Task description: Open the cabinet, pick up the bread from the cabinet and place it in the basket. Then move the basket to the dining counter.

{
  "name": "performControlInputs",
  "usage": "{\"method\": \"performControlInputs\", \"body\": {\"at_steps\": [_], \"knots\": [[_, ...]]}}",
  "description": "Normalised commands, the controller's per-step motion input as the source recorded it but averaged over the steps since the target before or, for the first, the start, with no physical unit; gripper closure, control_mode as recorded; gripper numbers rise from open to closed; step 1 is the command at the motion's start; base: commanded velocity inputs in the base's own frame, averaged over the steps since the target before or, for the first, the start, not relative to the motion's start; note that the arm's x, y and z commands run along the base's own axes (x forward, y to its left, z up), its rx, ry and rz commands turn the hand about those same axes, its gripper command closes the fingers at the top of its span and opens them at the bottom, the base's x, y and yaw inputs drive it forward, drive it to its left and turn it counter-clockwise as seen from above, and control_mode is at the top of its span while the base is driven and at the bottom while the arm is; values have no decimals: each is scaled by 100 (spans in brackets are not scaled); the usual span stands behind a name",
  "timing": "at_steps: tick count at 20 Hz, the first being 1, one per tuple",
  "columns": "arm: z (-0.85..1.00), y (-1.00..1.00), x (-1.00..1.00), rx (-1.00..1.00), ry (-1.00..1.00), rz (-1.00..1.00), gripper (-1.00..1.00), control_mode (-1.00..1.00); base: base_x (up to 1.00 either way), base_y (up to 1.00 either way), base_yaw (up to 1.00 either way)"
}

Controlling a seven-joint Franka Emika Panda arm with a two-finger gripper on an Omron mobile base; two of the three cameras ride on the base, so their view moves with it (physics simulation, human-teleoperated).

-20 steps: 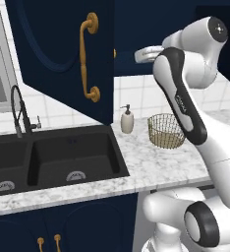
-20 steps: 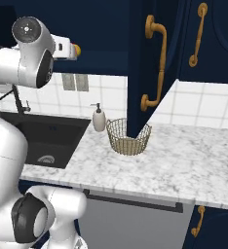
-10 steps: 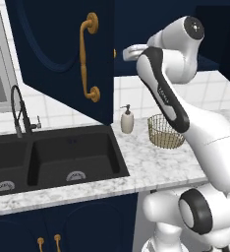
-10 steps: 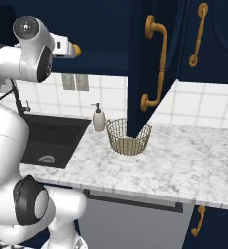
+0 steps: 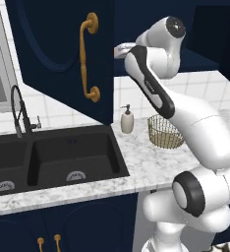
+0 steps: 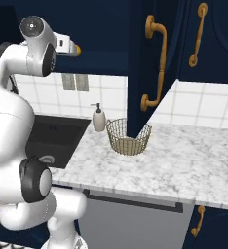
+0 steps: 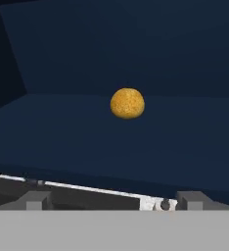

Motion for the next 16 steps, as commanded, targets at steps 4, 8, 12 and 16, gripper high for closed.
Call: {"method": "performControlInputs", "body": {"at_steps": [4, 8, 12, 16], "knots": [[-23, 22, 38, 0, 0, -9, -100, -100, 0, 0, 0], [-4, 4, 32, 0, 0, -12, -100, -100, 0, 0, 0], [0, 0, 41, 0, 3, -3, -100, -100, 0, 0, 0], [0, 2, 44, 0, 4, 0, -100, -100, 0, 0, 0]]}}
